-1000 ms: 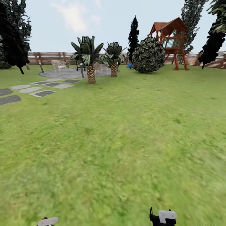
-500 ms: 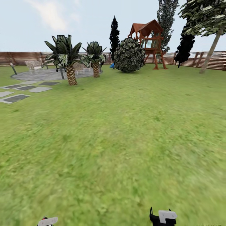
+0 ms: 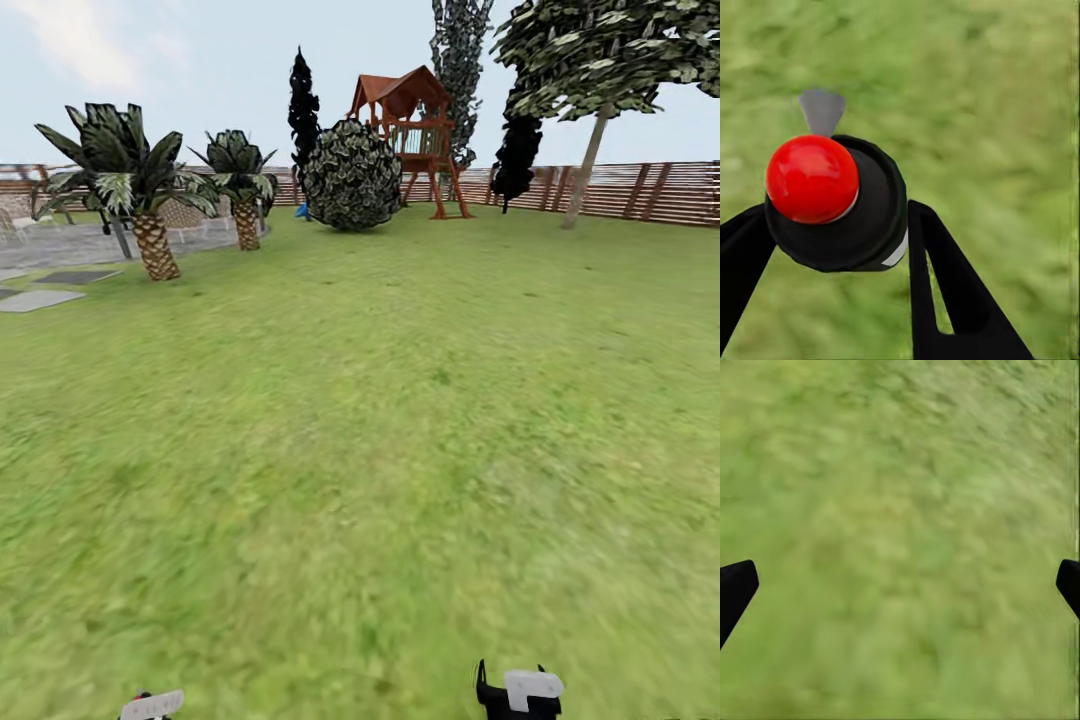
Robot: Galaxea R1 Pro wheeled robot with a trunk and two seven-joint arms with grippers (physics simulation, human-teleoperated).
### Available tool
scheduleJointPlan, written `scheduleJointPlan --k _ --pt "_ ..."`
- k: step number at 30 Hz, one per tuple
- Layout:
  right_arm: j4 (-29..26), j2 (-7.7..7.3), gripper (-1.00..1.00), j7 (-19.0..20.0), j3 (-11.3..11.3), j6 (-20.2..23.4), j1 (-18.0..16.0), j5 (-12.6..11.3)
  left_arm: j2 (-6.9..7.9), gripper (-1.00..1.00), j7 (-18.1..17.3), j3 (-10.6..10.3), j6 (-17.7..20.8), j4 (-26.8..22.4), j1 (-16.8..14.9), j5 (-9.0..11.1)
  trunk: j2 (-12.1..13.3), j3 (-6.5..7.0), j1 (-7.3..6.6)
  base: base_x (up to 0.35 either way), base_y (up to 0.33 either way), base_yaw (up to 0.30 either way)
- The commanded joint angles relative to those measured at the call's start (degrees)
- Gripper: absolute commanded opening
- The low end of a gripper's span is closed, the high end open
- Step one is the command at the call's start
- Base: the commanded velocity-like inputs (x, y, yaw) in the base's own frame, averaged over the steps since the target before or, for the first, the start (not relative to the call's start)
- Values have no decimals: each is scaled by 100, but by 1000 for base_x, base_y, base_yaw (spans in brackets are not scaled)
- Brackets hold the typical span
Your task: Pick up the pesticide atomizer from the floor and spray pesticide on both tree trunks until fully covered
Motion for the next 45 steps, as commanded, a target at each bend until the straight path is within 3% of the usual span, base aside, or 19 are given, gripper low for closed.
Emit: scheduleJointPlan --k 1,16,24,26,28,30,45 --pt "7 2 100 -60 22 11 -3 43 0 -100 3 40 -22 2 -3 -61 -2 -5 2 258 -235 -299" --pt "7 2 100 -60 22 11 -5 43 29 -100 5 45 -20 2 -4 -48 -2 -5 2 258 -232 -299" --pt "7 2 100 -60 22 11 -5 43 -21 -100 3 62 -14 -50 -4 -23 -2 -5 2 49 -40 -299" --pt "7 2 100 -60 22 11 -5 43 -23 -100 11 94 -3 -42 -4 2 -2 -5 2 1 -1 -299" --pt "7 2 100 -60 22 11 -3 43 -11 -100 -14 298 -4 -32 -4 199 -2 -5 2 0 0 -299" --pt "7 2 100 -60 22 11 -3 43 -16 -100 -30 354 -14 -48 -4 261 -2 -5 2 0 0 -299" --pt "7 2 100 -60 22 11 -4 43 3 -100 -29 392 -25 -2 -4 293 -2 -5 2 279 0 -299"
